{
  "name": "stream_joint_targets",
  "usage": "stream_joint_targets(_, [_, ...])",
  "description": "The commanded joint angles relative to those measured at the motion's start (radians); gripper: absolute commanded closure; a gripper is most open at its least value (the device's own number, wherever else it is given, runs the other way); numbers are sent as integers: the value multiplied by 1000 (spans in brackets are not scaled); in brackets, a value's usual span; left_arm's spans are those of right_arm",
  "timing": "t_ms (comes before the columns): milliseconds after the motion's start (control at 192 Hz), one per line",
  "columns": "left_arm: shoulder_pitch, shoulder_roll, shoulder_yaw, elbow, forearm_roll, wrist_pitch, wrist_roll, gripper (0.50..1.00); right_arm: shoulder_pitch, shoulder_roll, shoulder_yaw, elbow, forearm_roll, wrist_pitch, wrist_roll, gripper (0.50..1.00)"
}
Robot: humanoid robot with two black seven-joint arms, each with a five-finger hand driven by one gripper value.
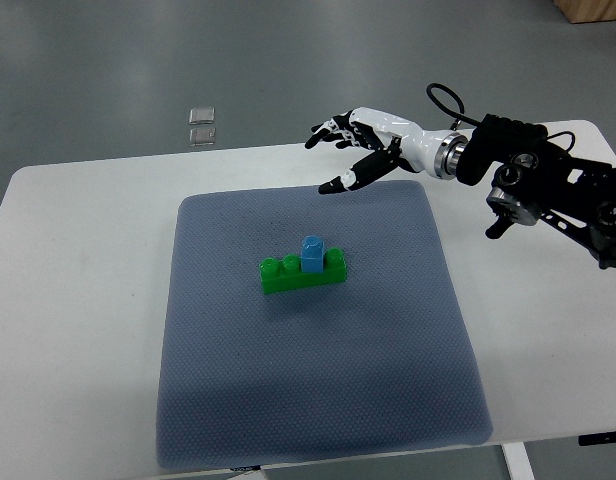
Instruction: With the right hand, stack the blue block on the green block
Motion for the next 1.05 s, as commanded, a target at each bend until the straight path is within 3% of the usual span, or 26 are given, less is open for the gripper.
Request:
stream_joint_targets(0, [0, 0, 0, 0, 0, -2, 0, 500, -32, 16, 63, -76, 122, 22, -18, 585])
stream_joint_targets(104, [0, 0, 0, 0, -1, 0, 0, 500, -35, 23, 85, -121, 186, 24, -21, 585])
stream_joint_targets(110, [0, 0, 1, 0, -1, 0, 0, 500, -49, 39, 111, -165, 268, 22, -19, 585])
stream_joint_targets(339, [0, 0, 5, -2, 0, 0, 0, 500, -130, 175, 306, -366, 565, 28, -7, 574])
stream_joint_targets(689, [0, 0, 5, -2, 0, 0, 0, 500, -261, 293, 527, -471, 774, 41, -5, 572])
stream_joint_targets(908, [0, 0, 6, -5, 0, 0, 0, 500, -276, 315, 545, -560, 786, 41, 76, 572])
stream_joint_targets(1049, [0, 0, 8, -5, 0, -2, 0, 500, -278, 323, 545, -566, 786, 44, 84, 572])
